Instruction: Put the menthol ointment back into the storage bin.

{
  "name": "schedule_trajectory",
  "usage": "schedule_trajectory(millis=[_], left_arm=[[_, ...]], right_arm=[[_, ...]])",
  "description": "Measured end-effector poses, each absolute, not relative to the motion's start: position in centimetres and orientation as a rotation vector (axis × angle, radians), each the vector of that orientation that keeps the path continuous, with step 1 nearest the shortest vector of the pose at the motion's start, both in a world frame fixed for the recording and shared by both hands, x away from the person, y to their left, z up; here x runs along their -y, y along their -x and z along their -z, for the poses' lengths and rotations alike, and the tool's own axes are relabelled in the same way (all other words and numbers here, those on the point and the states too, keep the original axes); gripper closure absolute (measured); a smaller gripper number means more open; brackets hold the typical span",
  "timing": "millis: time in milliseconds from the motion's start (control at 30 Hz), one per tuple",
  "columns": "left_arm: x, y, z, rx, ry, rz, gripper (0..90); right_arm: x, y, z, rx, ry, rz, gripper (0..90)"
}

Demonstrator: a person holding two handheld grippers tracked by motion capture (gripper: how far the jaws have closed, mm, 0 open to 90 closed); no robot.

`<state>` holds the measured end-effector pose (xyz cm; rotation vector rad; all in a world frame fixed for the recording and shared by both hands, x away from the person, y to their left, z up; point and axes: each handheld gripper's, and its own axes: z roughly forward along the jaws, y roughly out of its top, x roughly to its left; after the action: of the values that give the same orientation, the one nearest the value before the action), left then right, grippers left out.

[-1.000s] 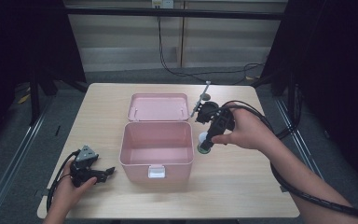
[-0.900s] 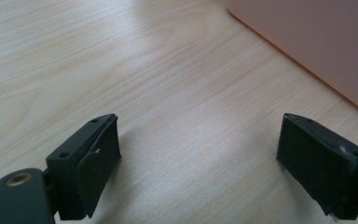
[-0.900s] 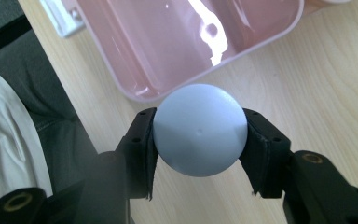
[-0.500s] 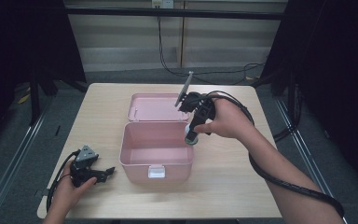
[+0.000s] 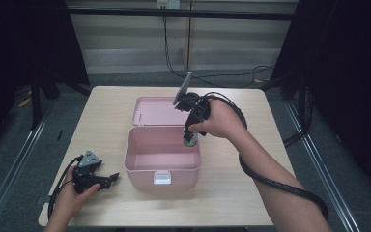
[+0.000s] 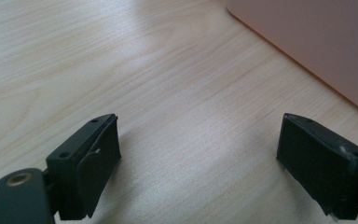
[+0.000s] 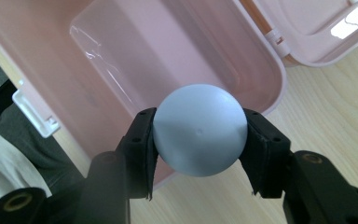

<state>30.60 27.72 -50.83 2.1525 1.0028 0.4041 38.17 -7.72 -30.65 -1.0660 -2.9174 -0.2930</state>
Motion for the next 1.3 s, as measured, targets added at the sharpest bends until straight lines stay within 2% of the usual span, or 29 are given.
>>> schedule_trajectory(millis=[500,1300], left_arm=[[-27.7,-30.6,50.8,-1.003,-2.152,-0.404,12.6],[-27.7,-30.6,50.8,-0.996,-2.156,-0.398,12.2]], right_arm=[[4.6,-39.9,32.6,2.861,1.181,0.22,50.5],[4.2,-41.6,36.1,2.759,1.385,0.196,50.6]])
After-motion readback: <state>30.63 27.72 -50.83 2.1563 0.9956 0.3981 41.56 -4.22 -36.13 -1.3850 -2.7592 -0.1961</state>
